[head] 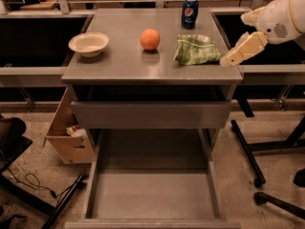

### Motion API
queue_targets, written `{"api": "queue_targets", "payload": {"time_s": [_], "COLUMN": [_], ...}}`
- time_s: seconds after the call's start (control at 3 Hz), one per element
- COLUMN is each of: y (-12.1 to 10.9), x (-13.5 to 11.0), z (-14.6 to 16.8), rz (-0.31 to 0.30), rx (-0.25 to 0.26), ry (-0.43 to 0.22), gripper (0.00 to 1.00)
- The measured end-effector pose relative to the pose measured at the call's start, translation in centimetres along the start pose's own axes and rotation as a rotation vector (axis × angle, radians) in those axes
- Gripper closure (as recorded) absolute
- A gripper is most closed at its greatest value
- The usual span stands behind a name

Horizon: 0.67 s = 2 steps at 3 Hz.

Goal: Place green jalapeno chip bag into middle drawer

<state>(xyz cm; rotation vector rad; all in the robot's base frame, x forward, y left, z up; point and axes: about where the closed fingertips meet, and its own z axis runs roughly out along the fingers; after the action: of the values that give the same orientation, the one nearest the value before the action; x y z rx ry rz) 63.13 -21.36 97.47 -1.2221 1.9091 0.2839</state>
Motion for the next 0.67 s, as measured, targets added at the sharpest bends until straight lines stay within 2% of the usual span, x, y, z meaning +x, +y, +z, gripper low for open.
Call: {"api": "queue_targets", "payload": {"time_s": [0.33,0.67], "y": [-0.7,-5.3], "x": [-0.3,-0.8], "z": [1.9,7.9], "rz": [-0.001,0.055], "rx": [0.008,0.042], "ry": [0.003,-0.111], "gripper": [0.0,0.0]}}
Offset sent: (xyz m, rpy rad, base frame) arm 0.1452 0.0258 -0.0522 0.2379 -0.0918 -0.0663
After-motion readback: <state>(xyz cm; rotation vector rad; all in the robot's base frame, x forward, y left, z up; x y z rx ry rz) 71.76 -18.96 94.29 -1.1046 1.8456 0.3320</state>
